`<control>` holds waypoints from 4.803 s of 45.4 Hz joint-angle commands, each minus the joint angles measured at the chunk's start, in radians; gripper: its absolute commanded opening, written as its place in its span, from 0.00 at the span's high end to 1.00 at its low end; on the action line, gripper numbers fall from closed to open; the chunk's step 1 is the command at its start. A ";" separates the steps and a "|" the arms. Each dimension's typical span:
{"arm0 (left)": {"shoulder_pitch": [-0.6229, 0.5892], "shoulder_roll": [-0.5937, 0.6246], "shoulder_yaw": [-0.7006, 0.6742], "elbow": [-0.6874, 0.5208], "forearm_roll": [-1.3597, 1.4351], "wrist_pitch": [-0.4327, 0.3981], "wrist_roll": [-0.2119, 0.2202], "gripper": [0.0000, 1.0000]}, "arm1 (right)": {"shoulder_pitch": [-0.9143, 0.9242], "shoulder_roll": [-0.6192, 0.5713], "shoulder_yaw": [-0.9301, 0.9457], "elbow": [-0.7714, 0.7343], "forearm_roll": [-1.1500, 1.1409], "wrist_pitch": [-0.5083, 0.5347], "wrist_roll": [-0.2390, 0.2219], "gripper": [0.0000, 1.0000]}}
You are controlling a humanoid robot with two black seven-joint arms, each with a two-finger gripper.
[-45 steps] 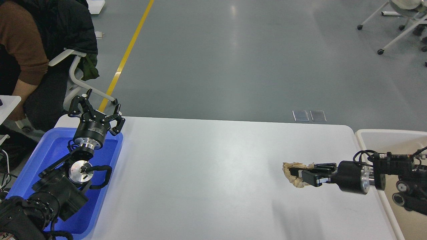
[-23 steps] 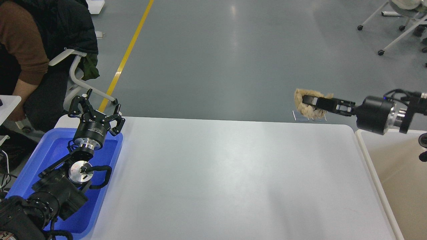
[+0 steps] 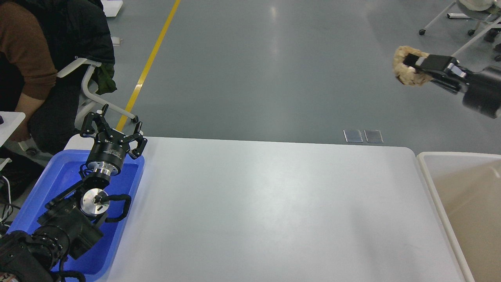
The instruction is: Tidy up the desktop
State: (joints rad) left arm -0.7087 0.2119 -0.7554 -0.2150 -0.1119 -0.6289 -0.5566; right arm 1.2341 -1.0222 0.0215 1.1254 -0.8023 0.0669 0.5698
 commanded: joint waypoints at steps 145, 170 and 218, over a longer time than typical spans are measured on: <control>0.000 0.000 0.001 0.000 0.000 0.000 0.000 0.00 | -0.499 0.398 0.330 -0.918 0.634 -0.068 -0.369 0.00; 0.000 0.000 0.001 0.000 0.000 0.000 0.000 0.00 | -0.492 0.300 0.784 -0.575 0.629 -0.026 -0.274 0.00; 0.000 0.000 0.001 0.000 0.000 0.000 0.000 0.00 | -0.788 0.510 1.055 -0.500 0.629 0.409 -0.113 0.00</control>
State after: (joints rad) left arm -0.7087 0.2117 -0.7547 -0.2148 -0.1120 -0.6289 -0.5569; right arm 0.5268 -0.5851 1.0653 0.6411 -0.1715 0.4451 0.4530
